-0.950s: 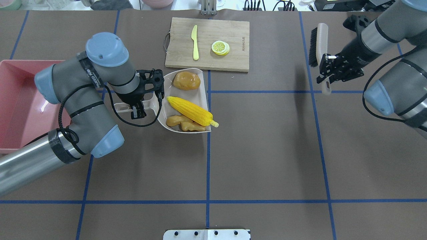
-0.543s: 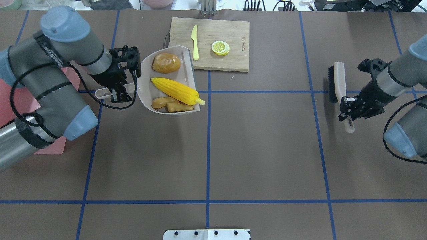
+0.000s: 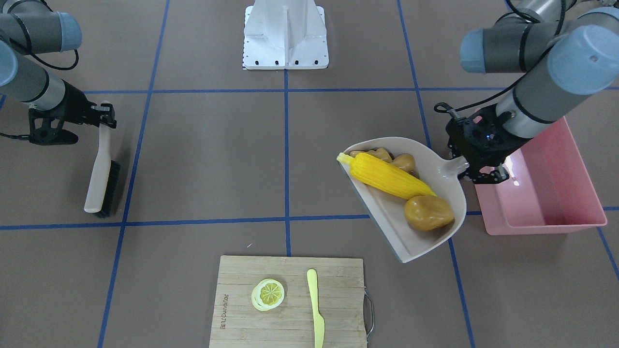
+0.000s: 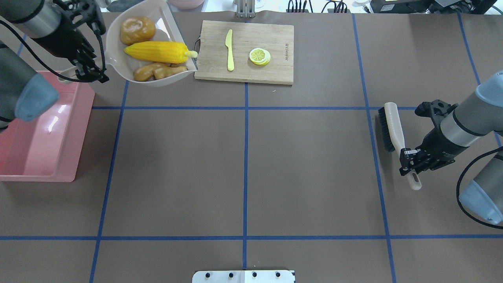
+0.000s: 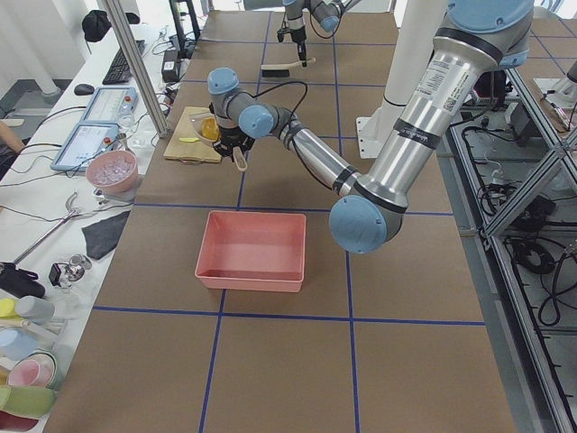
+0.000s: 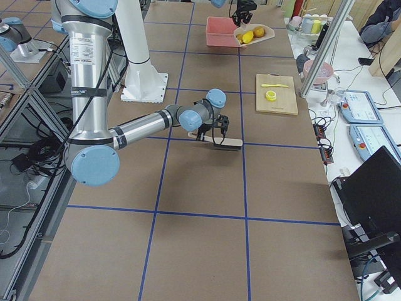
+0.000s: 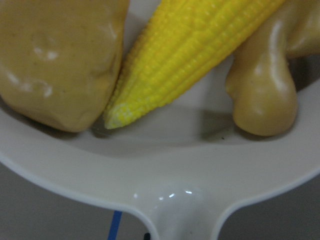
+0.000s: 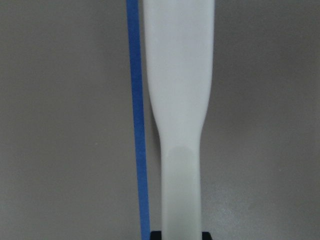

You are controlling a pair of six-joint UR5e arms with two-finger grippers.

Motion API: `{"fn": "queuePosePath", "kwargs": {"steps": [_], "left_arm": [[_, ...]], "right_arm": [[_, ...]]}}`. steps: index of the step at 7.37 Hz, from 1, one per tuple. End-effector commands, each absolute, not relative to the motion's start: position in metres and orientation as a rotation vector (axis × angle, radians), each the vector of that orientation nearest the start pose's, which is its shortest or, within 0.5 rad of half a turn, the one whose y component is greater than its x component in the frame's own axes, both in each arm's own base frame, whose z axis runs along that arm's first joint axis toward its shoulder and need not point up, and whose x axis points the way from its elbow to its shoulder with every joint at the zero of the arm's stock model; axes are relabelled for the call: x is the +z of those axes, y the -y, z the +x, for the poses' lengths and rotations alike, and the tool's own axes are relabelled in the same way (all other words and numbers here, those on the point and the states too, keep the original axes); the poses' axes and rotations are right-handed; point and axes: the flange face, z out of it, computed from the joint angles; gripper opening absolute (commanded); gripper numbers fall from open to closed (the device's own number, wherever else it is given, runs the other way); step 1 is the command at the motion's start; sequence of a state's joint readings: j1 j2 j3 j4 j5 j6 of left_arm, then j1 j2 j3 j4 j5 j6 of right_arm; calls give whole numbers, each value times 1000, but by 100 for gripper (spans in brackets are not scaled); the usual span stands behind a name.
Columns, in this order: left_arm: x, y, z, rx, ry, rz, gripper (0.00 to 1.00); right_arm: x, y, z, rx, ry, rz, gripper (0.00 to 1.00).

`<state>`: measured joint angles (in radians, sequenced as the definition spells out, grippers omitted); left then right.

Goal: Sweep and dump trash into bin
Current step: 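Carry the dustpan over the bin with left gripper while right sets brush down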

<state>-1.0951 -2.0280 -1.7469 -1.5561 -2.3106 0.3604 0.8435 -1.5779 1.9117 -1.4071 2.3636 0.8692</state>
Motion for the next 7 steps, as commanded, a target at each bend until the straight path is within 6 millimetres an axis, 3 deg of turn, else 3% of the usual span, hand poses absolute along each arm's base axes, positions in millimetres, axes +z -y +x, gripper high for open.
{"fn": "queuePosePath", "kwargs": {"steps": [1, 2, 3, 7], "left_arm": [[350, 594, 145, 861, -750, 553, 0], [361, 577, 130, 848, -758, 551, 0], [374, 560, 110, 826, -751, 549, 0], [453, 496, 10, 804, -718, 539, 0]], "right_arm": [[480, 410, -281, -118, 819, -163, 0], [480, 413, -283, -121, 798, -149, 1], [473, 418, -286, -112, 787, -161, 99], [402, 481, -254, 21, 795, -217, 100]]}}
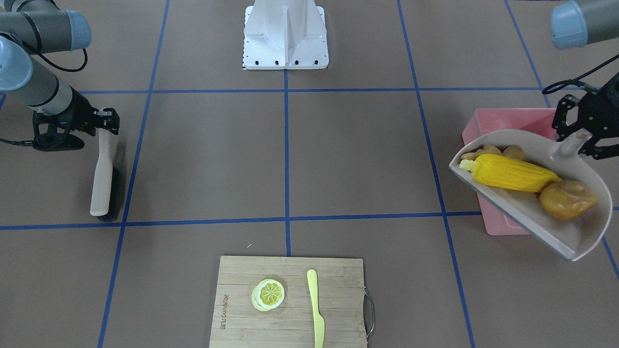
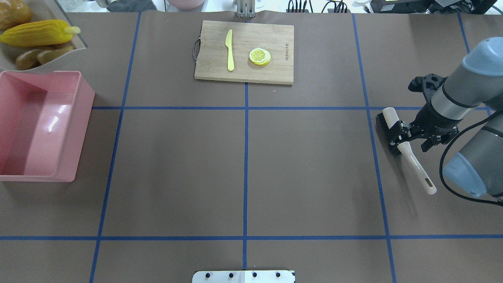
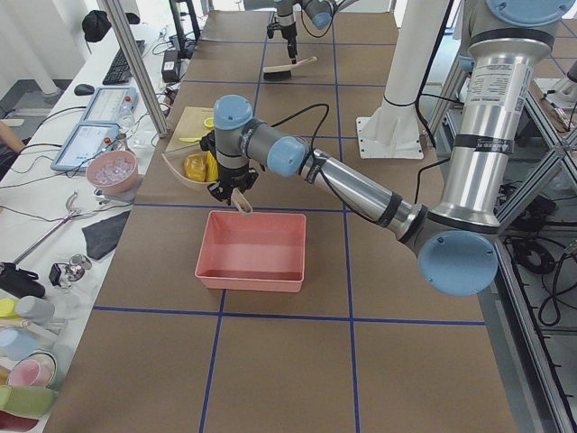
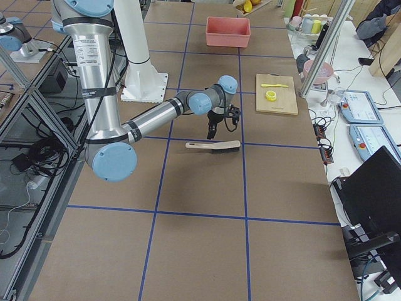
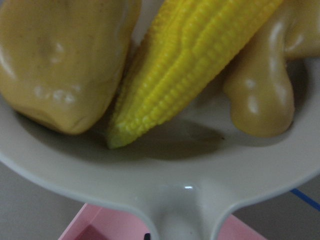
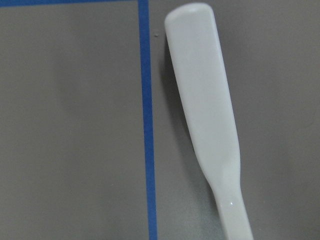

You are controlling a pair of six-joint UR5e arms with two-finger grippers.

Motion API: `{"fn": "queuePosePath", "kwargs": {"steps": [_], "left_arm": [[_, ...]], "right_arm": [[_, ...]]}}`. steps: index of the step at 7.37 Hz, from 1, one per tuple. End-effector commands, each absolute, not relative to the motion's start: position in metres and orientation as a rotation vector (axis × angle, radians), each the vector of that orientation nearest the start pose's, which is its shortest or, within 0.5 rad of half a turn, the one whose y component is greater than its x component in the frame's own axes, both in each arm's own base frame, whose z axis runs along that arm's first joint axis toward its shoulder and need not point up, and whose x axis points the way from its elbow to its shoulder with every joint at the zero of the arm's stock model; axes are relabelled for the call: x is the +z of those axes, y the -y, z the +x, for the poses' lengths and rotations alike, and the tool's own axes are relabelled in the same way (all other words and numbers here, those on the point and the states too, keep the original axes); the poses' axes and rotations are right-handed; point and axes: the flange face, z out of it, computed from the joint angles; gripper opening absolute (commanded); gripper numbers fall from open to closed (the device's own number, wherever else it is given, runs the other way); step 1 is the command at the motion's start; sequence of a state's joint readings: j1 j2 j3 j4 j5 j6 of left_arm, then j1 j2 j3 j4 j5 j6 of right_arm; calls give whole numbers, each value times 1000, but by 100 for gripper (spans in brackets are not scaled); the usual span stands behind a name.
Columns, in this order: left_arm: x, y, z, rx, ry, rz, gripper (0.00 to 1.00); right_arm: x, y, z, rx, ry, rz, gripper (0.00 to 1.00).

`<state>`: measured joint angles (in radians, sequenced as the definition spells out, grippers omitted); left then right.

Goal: Sweep and dump trash into bin
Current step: 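Carry the dustpan over the bin with left gripper while right sets brush down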

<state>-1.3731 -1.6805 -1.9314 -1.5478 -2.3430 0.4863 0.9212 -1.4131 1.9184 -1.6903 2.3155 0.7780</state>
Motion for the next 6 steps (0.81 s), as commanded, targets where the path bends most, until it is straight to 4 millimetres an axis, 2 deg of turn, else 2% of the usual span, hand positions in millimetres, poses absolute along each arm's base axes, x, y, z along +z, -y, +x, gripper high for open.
{"fn": "queuePosePath", "kwargs": {"steps": [1, 2, 3, 4, 5, 6], "left_arm": [[476, 475, -8, 805, -714, 528, 0], [495, 462, -18, 833, -706, 522, 0], [514, 447, -30, 859, -698, 517, 0], [535, 431, -46, 873, -690, 511, 0], [552, 421, -50, 918, -687, 506, 0], [565, 413, -58, 938, -682, 501, 0]], "right_arm": [[400, 498, -223, 17, 798, -171, 100], [419, 518, -183, -29, 778, -102, 100], [447, 537, -151, -66, 735, -63, 100], [486, 554, -113, -71, 700, -62, 100], [527, 565, -71, -90, 688, -70, 100], [573, 551, -33, -110, 680, -88, 100]]}}
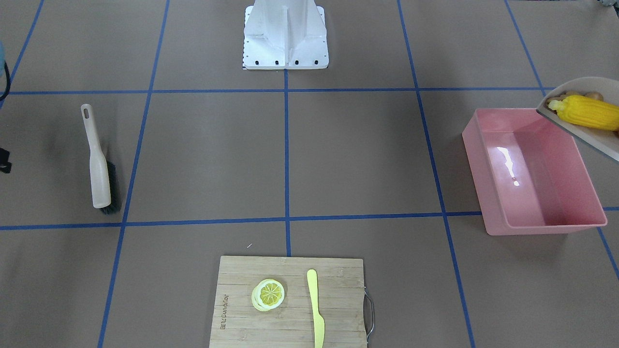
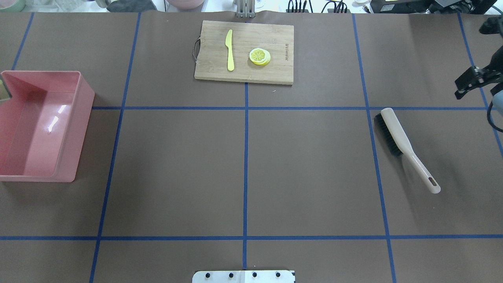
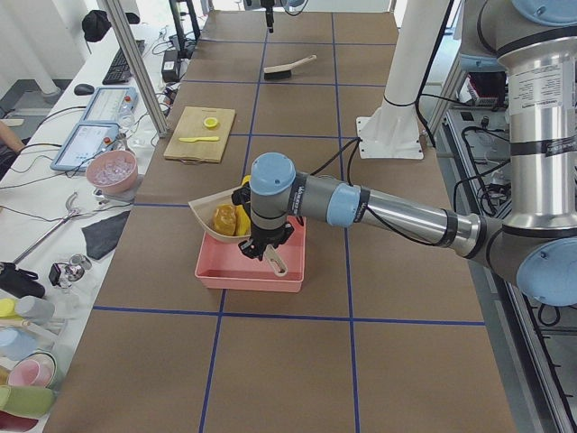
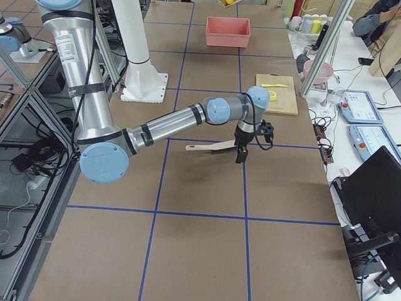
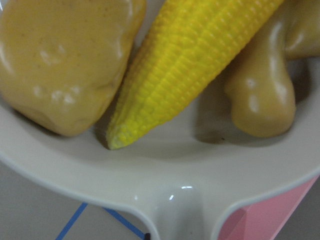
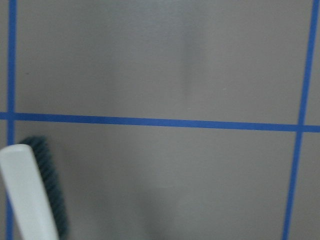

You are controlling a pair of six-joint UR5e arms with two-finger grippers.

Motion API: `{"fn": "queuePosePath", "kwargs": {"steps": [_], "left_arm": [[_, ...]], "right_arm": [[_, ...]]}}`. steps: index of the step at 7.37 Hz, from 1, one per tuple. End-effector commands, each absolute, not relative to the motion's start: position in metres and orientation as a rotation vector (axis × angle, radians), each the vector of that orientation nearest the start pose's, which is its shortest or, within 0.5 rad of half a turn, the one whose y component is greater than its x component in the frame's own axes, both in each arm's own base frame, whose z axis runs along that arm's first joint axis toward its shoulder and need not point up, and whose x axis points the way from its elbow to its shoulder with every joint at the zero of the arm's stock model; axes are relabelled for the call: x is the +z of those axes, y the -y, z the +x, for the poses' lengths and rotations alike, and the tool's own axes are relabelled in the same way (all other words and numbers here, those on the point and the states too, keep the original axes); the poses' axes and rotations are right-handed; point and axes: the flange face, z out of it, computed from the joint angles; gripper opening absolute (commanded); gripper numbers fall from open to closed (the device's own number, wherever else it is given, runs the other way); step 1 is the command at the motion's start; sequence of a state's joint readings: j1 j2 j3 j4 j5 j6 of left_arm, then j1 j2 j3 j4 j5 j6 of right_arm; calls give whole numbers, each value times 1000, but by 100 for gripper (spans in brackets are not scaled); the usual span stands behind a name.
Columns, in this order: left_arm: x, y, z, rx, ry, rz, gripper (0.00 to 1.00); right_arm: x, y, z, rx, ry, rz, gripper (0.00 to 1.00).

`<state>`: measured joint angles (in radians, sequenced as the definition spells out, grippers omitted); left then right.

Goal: Sweep and dump trash into bin
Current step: 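Carry the dustpan over the bin with left gripper while right sets brush down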

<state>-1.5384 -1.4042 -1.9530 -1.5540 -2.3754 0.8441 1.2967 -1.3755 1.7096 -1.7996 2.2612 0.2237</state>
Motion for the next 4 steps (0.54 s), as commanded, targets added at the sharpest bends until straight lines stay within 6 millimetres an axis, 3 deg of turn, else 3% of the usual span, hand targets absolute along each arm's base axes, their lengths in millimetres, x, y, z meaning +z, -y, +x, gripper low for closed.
{"fn": "queuePosePath", "kwargs": {"steps": [1, 3, 4], "left_arm": [[576, 411, -58, 935, -689, 483, 0], [589, 411, -58, 926, -690, 453, 0], [599, 403, -58, 925, -683, 427, 0]], "right_arm": [[597, 535, 6, -106, 663, -80, 100], [628, 504, 61, -177, 644, -20, 100], [638, 494, 71, -167, 642, 5, 100]]}}
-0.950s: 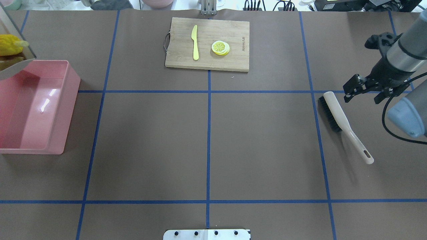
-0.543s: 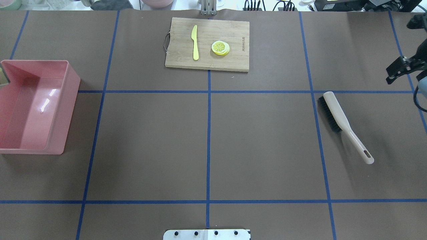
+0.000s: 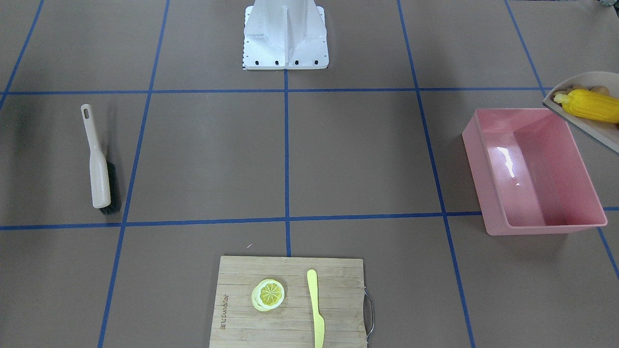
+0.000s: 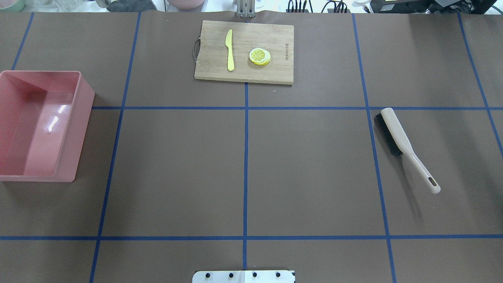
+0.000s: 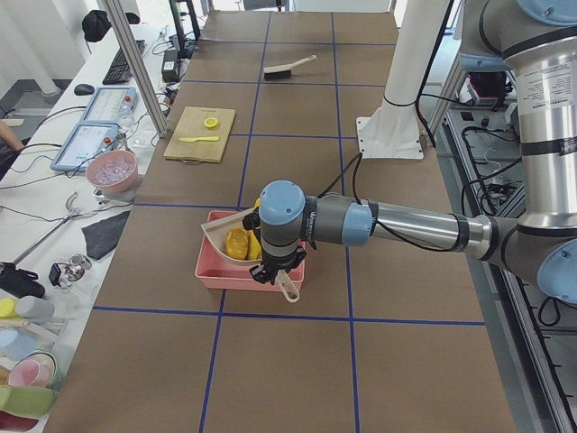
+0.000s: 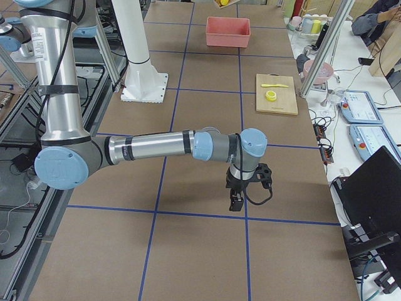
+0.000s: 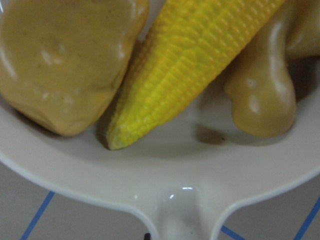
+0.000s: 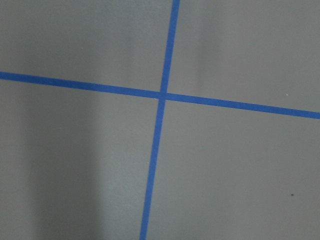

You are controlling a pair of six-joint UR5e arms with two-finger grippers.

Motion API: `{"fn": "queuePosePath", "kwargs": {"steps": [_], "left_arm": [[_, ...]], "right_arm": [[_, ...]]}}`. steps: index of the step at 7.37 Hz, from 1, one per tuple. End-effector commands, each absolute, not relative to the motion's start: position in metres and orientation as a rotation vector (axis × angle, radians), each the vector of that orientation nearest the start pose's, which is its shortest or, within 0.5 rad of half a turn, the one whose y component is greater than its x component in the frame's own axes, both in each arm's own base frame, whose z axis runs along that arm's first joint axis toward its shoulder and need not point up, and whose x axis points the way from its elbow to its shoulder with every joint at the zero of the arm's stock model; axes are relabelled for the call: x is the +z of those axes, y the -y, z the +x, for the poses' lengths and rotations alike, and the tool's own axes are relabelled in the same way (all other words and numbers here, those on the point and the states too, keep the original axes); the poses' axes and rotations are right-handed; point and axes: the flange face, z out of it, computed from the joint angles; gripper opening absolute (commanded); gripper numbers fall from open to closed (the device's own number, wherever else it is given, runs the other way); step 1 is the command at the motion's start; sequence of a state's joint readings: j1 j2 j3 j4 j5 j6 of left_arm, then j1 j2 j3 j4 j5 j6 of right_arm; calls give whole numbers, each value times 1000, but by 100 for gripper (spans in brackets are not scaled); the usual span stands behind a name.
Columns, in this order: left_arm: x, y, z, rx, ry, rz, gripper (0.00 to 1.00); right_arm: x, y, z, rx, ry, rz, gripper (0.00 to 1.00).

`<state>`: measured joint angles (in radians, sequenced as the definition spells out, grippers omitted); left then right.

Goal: Sweep and dump trash into bin
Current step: 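Tilt the dustpan with the left gripper to dump the food into the pink bin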

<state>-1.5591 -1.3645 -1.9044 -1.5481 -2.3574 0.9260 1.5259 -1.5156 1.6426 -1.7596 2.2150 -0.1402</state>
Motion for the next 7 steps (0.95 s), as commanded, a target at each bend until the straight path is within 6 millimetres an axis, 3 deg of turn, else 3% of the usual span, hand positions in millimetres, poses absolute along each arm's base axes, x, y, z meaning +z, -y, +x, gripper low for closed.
{"fn": "queuePosePath", "kwargs": {"steps": [1, 4, 5, 7], "left_arm": [[601, 402, -59, 929, -659, 411, 0], [604, 402, -53, 933, -649, 328, 0], [599, 405, -37, 974, -653, 318, 0], [594, 405, -29, 1006, -600, 245, 0]], "right_arm": [[653, 477, 71, -168, 640, 17, 100], [658, 471, 71, -137, 643, 5, 100], [651, 475, 71, -135, 643, 19, 100], [638, 484, 71, -149, 638, 57, 100]]}}
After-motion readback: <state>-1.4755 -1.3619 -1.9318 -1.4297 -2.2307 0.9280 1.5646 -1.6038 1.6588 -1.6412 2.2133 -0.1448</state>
